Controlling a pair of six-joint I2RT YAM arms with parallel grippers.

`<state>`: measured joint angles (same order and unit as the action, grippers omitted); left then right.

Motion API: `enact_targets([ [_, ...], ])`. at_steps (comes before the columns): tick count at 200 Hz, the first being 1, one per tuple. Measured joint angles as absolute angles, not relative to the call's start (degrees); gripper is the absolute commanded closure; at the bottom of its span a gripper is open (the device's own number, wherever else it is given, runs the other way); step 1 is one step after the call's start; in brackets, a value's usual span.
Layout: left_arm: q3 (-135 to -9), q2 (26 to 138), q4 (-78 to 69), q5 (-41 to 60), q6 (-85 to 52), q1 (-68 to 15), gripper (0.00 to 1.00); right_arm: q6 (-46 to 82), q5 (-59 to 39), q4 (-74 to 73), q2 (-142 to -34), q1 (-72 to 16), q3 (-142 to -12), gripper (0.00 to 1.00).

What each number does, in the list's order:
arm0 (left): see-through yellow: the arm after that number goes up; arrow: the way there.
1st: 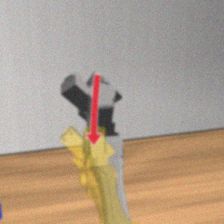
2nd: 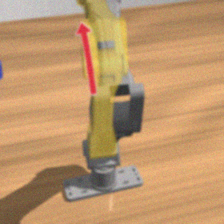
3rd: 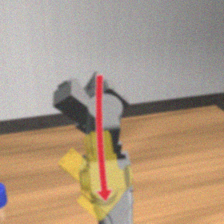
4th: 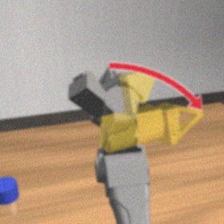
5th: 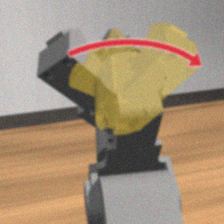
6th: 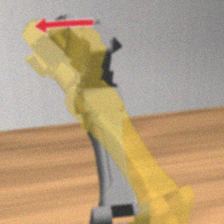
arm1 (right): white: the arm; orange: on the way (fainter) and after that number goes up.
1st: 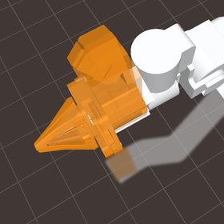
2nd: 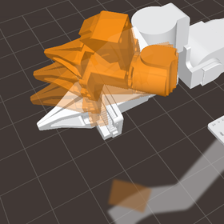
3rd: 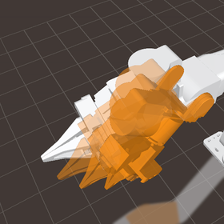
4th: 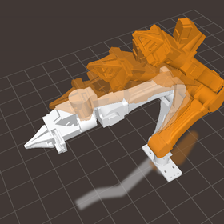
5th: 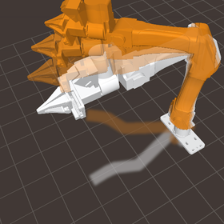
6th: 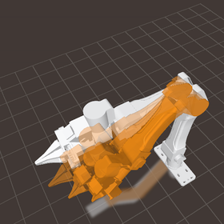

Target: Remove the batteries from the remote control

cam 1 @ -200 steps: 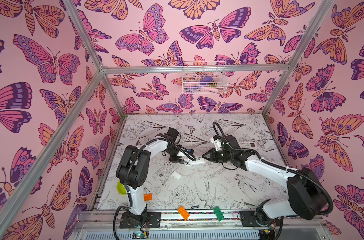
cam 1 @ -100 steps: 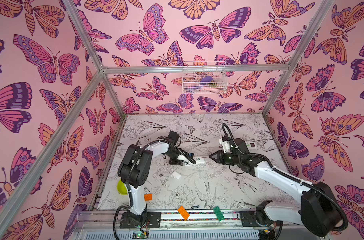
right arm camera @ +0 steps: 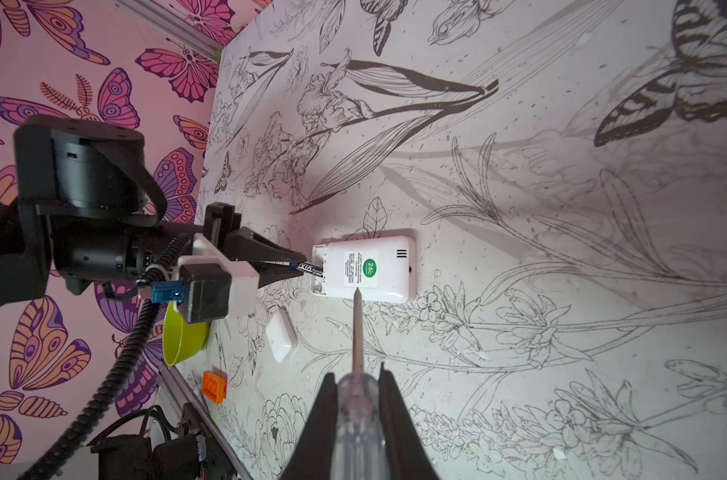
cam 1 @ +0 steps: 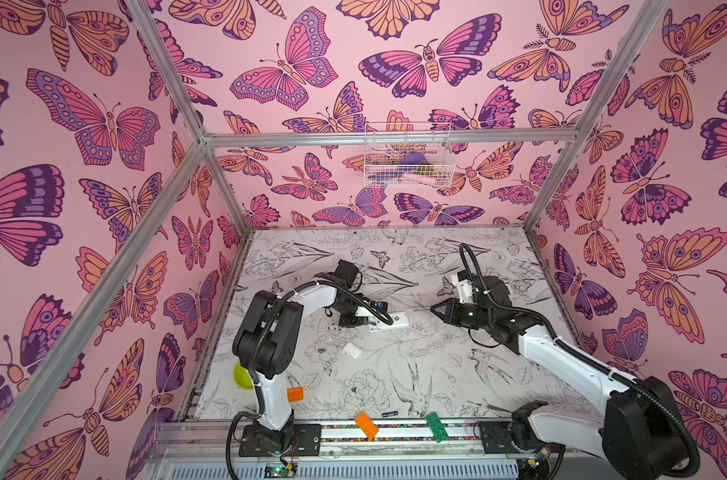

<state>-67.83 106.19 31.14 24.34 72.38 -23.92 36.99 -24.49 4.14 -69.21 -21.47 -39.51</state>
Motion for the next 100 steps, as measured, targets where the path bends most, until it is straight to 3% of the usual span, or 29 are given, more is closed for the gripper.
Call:
enact_targets([
  [100,-55.75,87.02,28.03,20.88,64.73,-20.91,0.98,30.61,-30.79,5.41,-68.84,-10.85,-40.73,1.00],
])
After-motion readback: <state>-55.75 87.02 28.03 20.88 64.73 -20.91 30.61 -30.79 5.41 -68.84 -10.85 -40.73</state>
